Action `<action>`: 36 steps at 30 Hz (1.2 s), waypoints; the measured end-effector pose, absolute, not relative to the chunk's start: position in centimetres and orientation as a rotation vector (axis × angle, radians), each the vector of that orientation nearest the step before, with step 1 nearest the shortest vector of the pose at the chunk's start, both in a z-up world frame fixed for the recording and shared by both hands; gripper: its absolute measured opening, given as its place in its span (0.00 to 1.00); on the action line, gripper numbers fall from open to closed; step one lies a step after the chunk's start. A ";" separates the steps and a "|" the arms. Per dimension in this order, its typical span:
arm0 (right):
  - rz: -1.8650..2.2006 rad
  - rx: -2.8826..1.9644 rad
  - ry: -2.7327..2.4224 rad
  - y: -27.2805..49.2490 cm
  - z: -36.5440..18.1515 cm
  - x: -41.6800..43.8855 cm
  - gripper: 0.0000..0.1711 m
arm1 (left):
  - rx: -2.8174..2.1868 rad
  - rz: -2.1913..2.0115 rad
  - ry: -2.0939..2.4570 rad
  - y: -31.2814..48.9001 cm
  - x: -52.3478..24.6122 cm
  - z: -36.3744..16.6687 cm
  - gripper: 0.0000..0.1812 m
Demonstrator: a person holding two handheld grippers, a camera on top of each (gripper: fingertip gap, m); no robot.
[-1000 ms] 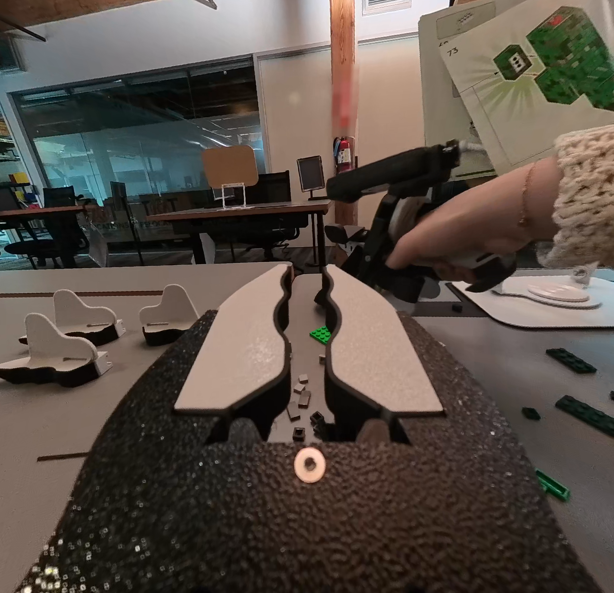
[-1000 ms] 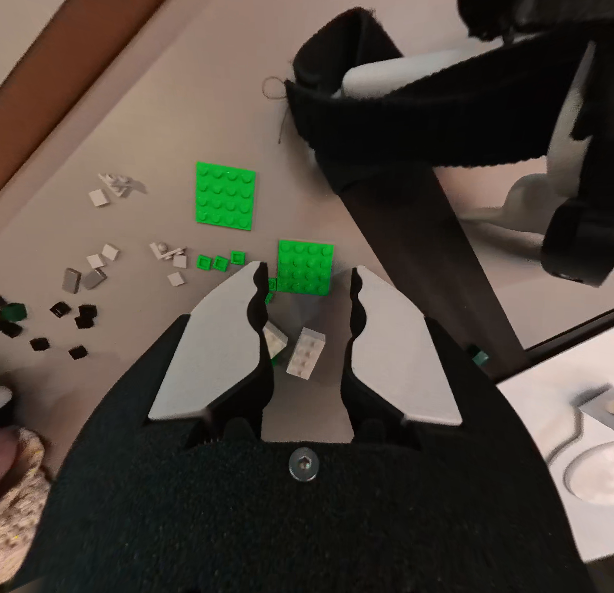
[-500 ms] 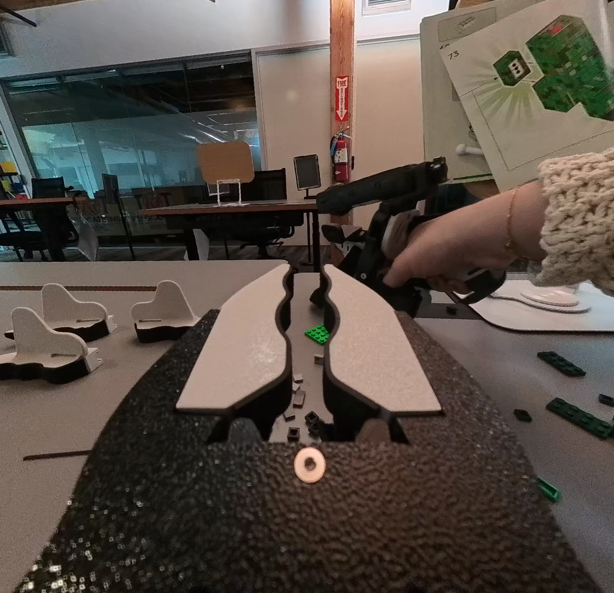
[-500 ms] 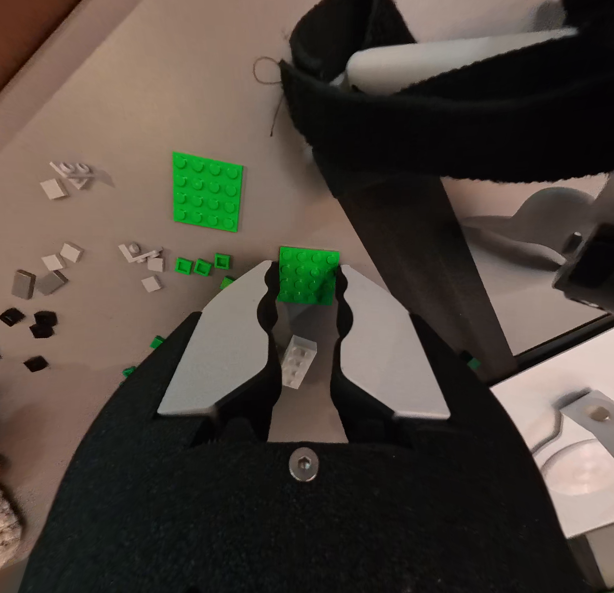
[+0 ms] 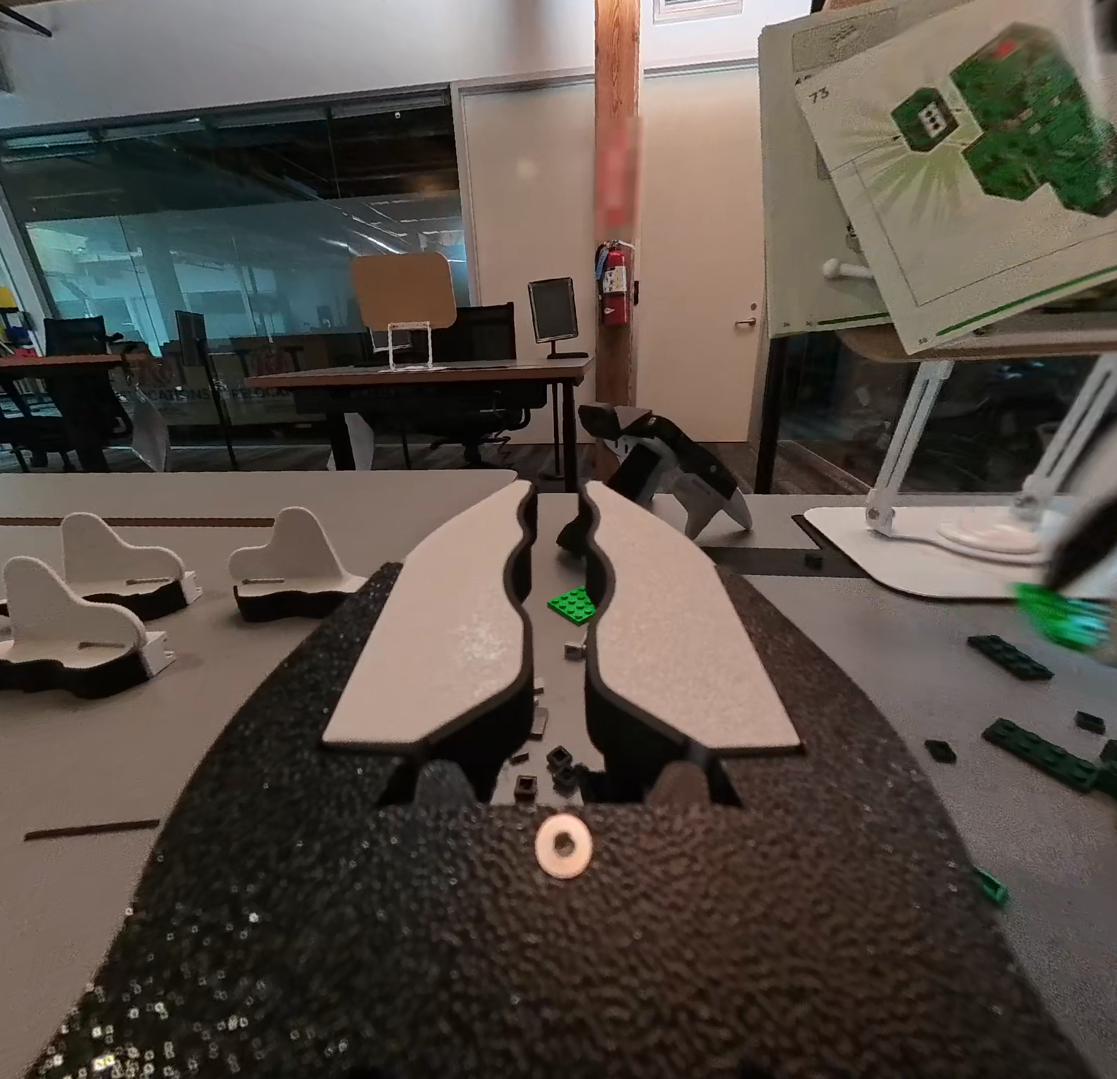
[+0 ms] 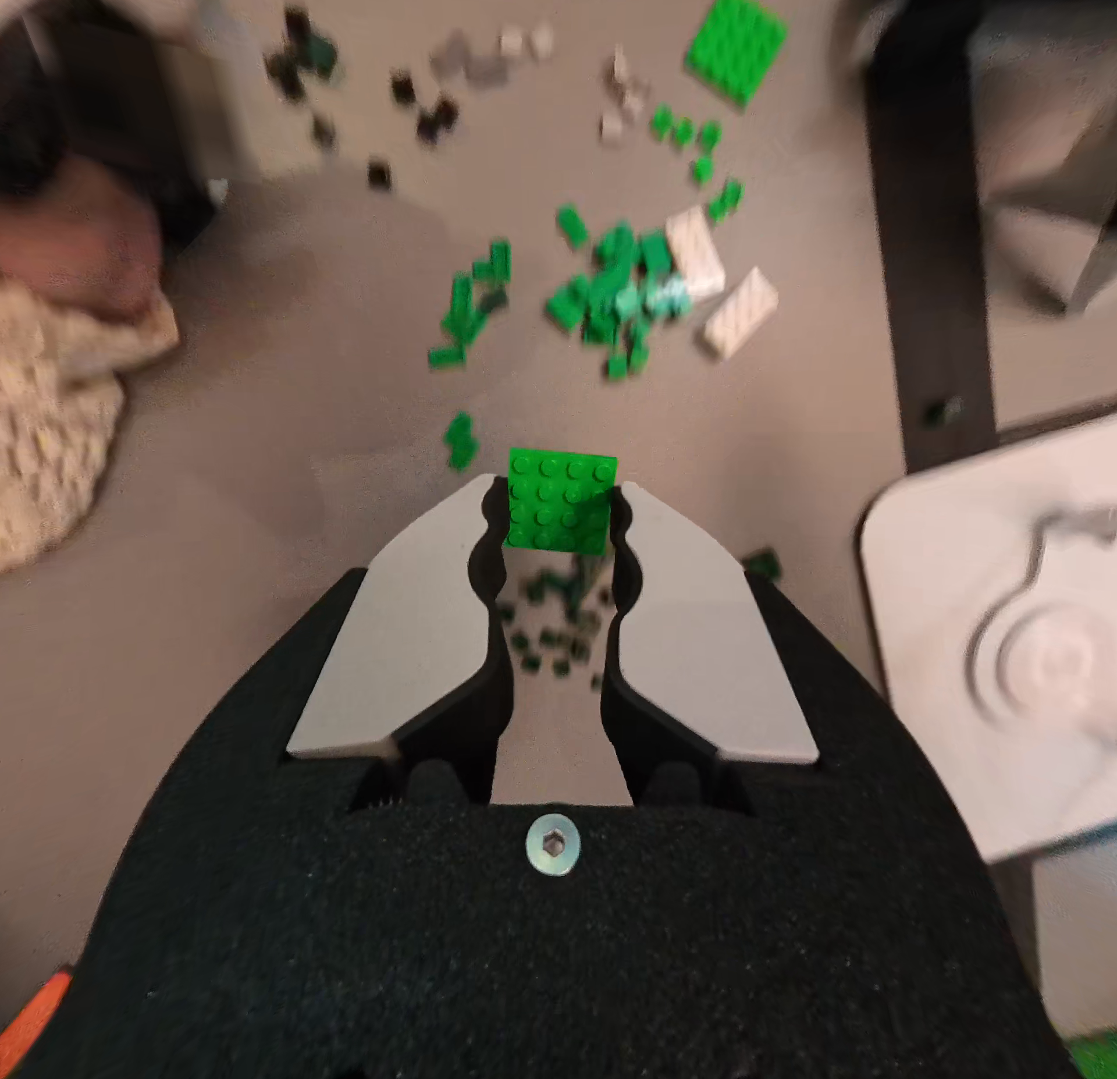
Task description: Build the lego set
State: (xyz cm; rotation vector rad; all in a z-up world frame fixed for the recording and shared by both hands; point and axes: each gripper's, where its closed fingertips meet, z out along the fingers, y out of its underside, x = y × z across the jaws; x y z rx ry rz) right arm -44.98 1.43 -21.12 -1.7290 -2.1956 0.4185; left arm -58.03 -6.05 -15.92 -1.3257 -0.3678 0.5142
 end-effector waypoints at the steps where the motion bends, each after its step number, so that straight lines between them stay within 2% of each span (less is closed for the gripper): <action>1: 0.391 -1.752 -2.182 1.8 -21.4 -42.8 0.18 | -1.326 0.512 -0.366 -6.0 -58.0 -15.9 0.07; 8: 0.280 -2.001 -2.125 4.0 -26.2 -30.2 0.18 | -1.334 0.505 -0.352 -5.8 -57.6 -16.1 0.07; 18: 0.281 -1.925 -2.305 2.5 -28.4 -26.2 0.19 | -1.343 0.506 -0.336 -5.7 -57.2 -16.2 0.07; 19: 0.294 -1.919 -2.314 2.3 -28.4 -26.2 0.25 | -1.342 0.505 -0.337 -5.7 -57.2 -16.2 0.07; 21: 0.313 -1.902 -2.295 2.3 -27.9 -26.7 0.29 | -1.339 0.504 -0.342 -5.7 -57.3 -16.1 0.07; 26: 0.541 -1.824 -2.130 2.1 -24.3 -32.9 0.26 | -1.298 0.508 -0.382 -6.3 -58.1 -15.6 0.06; 31: 0.652 -1.834 -2.062 1.8 -23.0 -44.5 0.21 | -1.273 0.528 -0.423 -7.2 -59.1 -15.3 0.07; 36: 0.631 -1.952 -2.036 1.7 -23.2 -56.2 0.27 | -1.249 0.576 -0.424 -8.1 -59.8 -14.7 0.07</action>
